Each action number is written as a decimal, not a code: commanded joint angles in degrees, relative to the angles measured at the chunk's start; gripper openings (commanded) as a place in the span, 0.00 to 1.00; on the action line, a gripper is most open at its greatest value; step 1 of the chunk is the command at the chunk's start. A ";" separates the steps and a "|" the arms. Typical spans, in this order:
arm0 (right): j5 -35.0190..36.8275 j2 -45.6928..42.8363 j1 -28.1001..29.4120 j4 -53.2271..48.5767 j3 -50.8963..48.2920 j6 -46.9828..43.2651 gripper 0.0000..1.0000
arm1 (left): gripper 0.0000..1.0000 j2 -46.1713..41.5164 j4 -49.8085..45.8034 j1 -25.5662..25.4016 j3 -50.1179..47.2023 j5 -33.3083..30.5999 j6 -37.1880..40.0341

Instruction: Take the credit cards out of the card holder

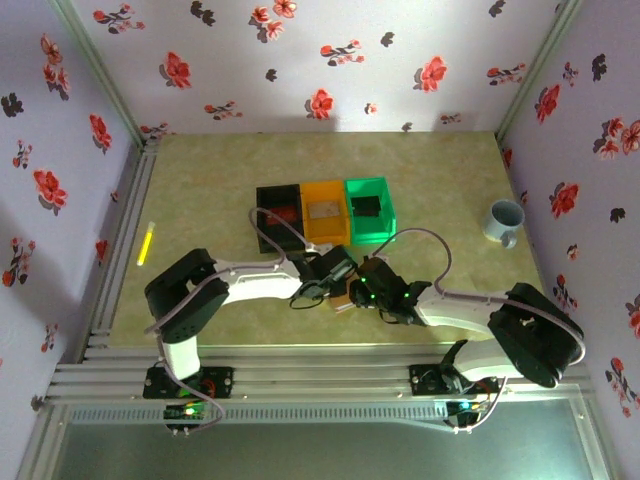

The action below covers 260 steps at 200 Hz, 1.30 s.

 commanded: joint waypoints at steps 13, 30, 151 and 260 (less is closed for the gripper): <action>-2.13 -0.60 0.42 -0.93 -0.85 0.81 0.28 | 0.00 2.10 4.20 -2.47 -6.60 7.10 1.52; -2.18 -0.55 0.40 -0.85 -1.04 0.84 0.28 | 0.00 1.32 6.08 -2.47 -7.75 7.54 1.52; -2.09 -0.71 0.41 -0.15 -2.24 1.10 0.27 | 0.00 -7.46 14.55 -2.56 -16.21 6.64 -0.06; -2.53 -0.60 0.42 0.04 -2.15 1.17 0.26 | 0.00 -11.81 19.17 -2.65 -19.49 5.94 1.12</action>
